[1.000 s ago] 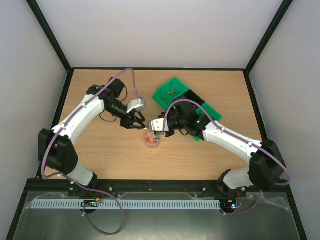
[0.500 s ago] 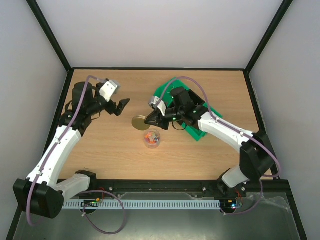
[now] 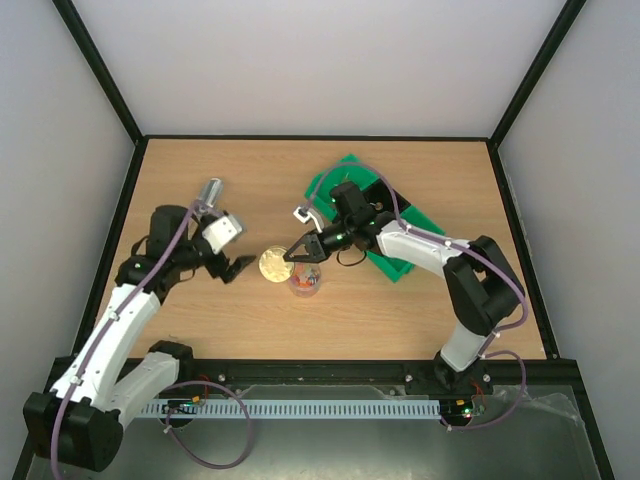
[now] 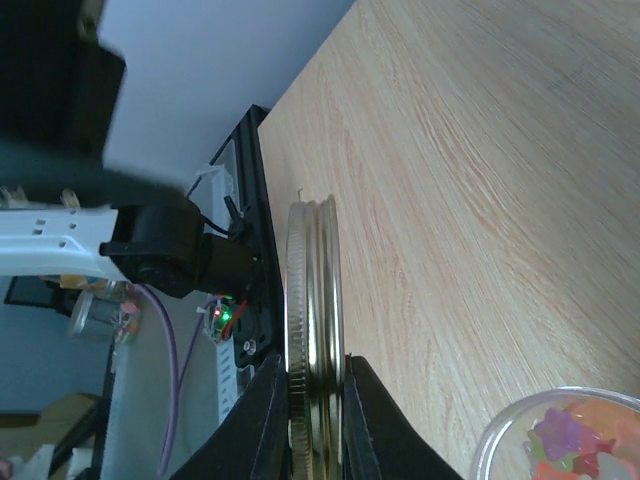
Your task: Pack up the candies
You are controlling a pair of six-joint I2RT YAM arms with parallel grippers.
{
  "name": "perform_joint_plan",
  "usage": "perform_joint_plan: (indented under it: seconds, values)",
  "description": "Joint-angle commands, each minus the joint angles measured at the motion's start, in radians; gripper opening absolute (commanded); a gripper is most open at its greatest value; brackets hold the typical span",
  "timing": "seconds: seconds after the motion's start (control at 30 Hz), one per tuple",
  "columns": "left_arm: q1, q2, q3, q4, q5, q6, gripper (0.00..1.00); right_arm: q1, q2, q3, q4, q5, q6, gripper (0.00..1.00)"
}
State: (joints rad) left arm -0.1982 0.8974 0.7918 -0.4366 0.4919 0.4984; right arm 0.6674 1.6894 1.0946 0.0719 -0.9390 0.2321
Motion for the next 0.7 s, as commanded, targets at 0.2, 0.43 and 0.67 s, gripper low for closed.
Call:
perform_joint_plan:
  seconds: [0.2, 0.43, 0.67]
  values:
    - [-0.107, 0.013, -0.189, -0.121, 0.077, 0.299, 0.98, -0.078, 0.126, -0.029, 0.024, -0.041, 0.182, 0.05]
    - [-0.248, 0.111, -0.252, 0.053, -0.054, 0.228, 0.96, -0.091, 0.141, -0.035, 0.014, -0.045, 0.188, 0.06]
    - [-0.320, 0.242, -0.252, 0.184, -0.111, 0.164, 0.91, -0.096, 0.138, -0.045, -0.017, -0.037, 0.163, 0.09]
